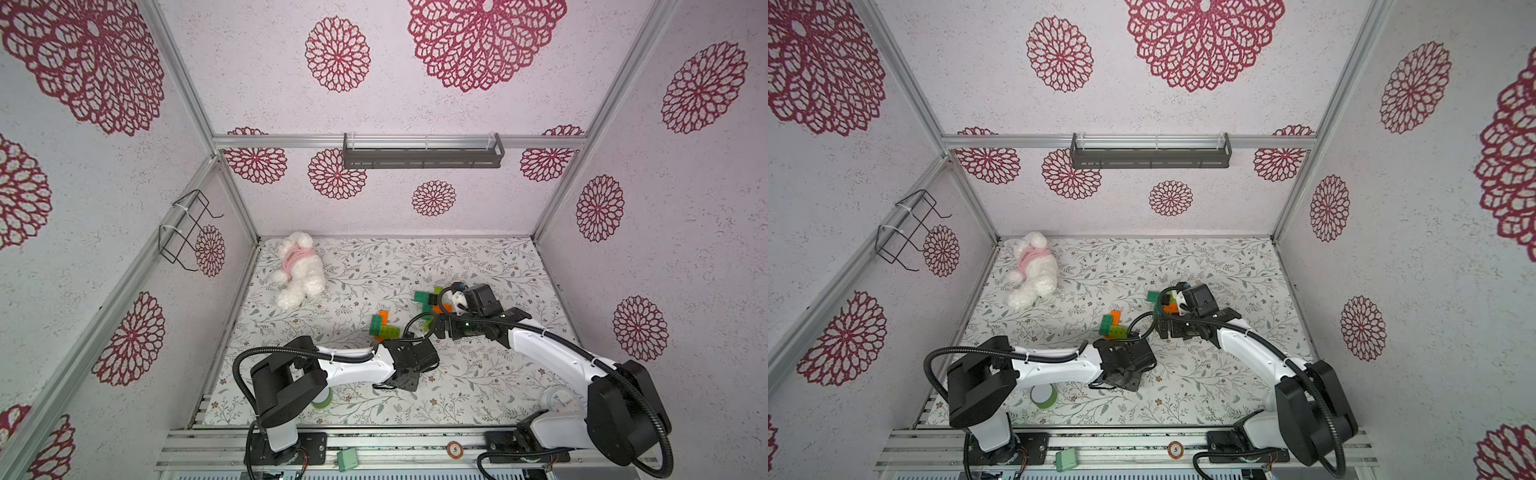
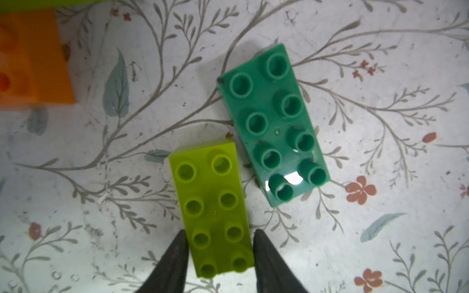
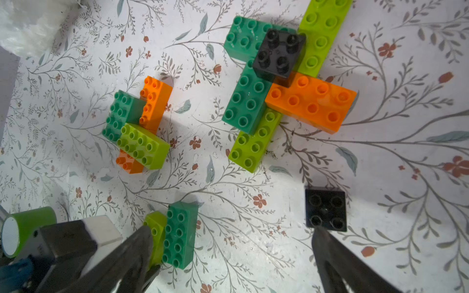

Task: Assemble a small pinwheel with lego
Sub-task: Pick up the lego brick from the center of the board.

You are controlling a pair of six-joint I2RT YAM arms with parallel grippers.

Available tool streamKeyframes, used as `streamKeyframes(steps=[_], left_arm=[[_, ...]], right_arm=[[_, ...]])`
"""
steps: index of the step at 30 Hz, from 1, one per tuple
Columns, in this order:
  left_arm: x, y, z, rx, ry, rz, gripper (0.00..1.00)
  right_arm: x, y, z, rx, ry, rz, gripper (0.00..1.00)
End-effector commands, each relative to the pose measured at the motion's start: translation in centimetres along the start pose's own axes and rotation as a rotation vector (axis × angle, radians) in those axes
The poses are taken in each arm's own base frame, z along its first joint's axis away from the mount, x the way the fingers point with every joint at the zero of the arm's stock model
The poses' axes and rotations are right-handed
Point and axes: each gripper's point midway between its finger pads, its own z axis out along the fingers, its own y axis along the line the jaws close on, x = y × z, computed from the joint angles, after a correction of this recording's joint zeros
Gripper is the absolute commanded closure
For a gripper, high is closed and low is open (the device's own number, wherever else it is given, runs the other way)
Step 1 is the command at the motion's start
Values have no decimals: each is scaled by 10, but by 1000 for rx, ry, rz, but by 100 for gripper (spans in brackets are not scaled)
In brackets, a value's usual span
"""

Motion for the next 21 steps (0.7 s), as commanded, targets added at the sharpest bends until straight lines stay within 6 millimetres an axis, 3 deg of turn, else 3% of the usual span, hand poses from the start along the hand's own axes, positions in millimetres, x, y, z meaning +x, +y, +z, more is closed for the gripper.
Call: streamKeyframes(steps=[1,8,14,18,21], left_arm=[[-2,4,3,-19,-14,-26,64],[2,9,3,-21,-11,-31,69],[-13,24,-23,96,-122,-117,72],[-22,71,-43,127,-221,-258,73],[-14,114,-42,83,-210,-362,73]], right_arm=[[-11,3,-10,-5,-40,-8,1],[-11,3,-10,-3,-41,-2,1],[-15,6,-8,-23,-53,7,1],[-18,7,-6,-14,-60,3,1],[-16,10,-5,-17,-53,-5,1]])
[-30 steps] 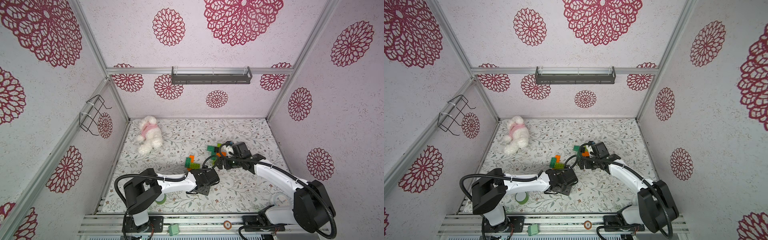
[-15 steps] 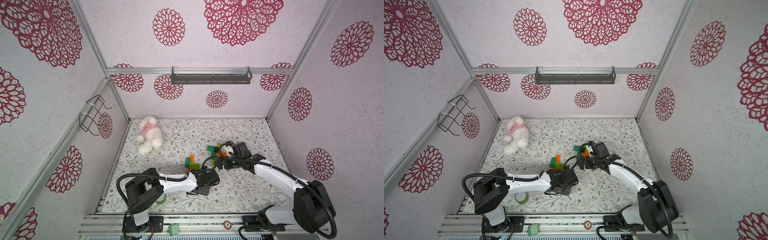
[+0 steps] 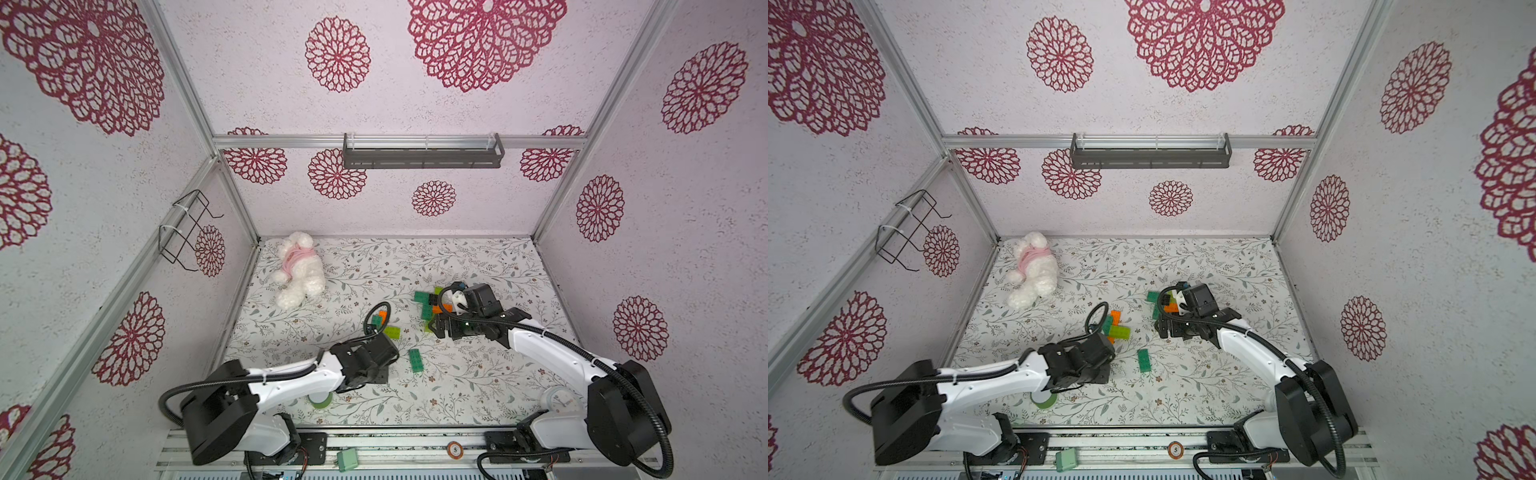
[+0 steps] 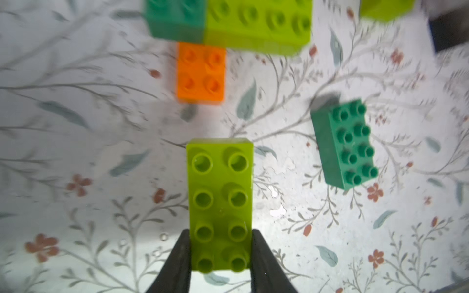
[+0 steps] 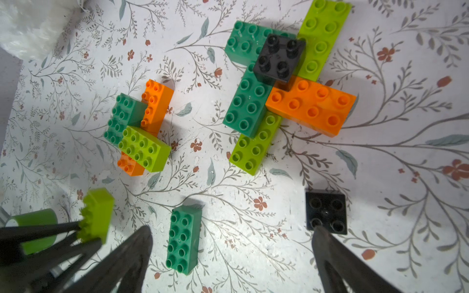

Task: Assemble a small pinwheel with lego
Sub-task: Pick up the lego brick from the center of the board, then adjust the lego brick at the center of the board.

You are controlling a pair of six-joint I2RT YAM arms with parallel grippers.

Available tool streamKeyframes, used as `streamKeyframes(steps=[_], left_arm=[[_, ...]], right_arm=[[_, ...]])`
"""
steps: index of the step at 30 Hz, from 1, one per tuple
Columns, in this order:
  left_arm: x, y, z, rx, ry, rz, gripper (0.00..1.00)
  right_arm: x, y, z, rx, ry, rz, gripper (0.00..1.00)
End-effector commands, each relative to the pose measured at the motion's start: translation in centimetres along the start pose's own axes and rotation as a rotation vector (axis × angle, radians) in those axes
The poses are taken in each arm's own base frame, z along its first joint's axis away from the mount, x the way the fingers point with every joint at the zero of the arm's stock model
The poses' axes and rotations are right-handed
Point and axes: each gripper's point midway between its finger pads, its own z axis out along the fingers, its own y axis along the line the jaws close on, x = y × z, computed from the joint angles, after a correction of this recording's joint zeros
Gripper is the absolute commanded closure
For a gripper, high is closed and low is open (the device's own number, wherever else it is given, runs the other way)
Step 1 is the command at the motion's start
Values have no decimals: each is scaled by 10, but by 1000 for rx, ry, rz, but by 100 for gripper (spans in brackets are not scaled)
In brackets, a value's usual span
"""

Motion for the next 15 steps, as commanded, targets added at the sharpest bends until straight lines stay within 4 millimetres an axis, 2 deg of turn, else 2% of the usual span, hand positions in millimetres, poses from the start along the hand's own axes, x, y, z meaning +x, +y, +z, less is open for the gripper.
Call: streamKeyframes(steps=[1,3,6,15], left_arm=[[-11,33,-1,-34,-35,-119,74],[-14,48,1,-53,-14,-148,74],[-20,55,7,-66,22,-139,74],[-37,39,37,-55,101,-65,74]], right_arm=[[-13,9,-5,-17,-39,-3,1],[-13,12,-3,-23,-38,-6,1],[-14,17,-3,-32,-37,-12,1],[-12,21,-6,-46,-38,-22,1]])
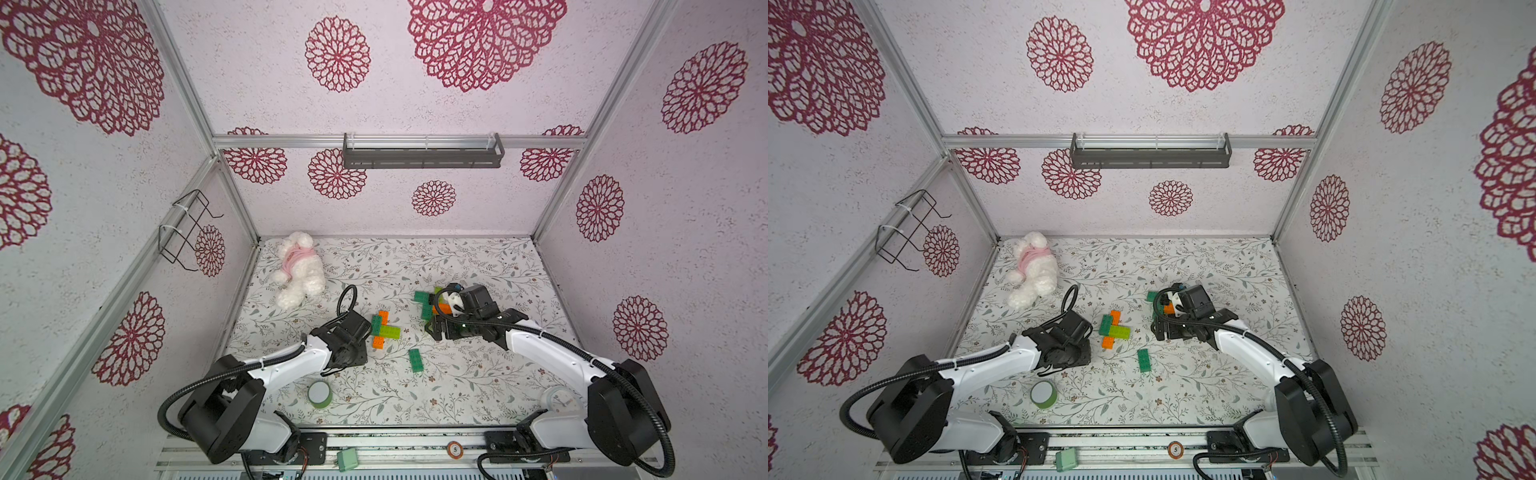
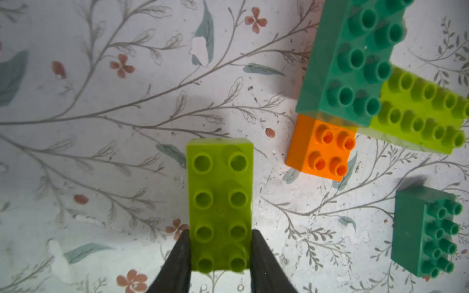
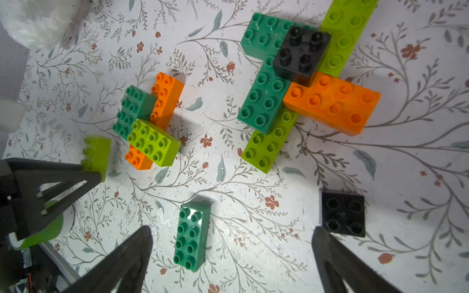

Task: Assemble a small pinwheel with lego
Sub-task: Adjust the lego brick at the center of the board.

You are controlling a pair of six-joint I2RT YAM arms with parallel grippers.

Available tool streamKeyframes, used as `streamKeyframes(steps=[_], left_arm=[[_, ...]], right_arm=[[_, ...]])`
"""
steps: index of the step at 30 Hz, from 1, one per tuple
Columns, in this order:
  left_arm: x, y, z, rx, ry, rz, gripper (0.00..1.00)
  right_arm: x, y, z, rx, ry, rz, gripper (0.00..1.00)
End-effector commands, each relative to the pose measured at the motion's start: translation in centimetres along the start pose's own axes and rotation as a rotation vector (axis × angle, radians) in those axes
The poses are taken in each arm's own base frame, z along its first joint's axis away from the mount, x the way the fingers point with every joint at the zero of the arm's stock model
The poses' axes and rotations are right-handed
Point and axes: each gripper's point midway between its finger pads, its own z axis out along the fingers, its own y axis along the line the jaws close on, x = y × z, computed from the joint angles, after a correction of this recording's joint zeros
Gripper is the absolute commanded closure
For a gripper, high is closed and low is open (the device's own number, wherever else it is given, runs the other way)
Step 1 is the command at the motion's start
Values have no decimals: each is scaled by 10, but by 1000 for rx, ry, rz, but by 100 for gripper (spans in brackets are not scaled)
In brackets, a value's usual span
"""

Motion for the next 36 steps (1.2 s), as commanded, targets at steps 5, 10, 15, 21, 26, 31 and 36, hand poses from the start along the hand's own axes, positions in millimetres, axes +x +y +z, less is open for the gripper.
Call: streamKeyframes(steps=[5,10,15,21,26,31,36], left_arm=[[-10,-23,14,50,35,102,74],[-6,-41,15,94,51,169,74],[1,-57,17,100,79,222,74],[11,-84,19,138,92,258,74],[11,-94,19,152,90,279,74],[9,-88,0,133,85,362,74],[8,-81,-12,186,114,465,74]], right_arm=[[-15,8,-12,-14,-55,-13,1],[-13,6,-13,-5,-54,-19,1],[-12,4,-12,1,-52,-19,1],[-17,5,-12,0,-65,-23,1],[-22,9,-10,-17,-71,-23,1],[-30,16,-10,-46,-91,-21,1],[-32,32,-1,-127,-82,-24,15]])
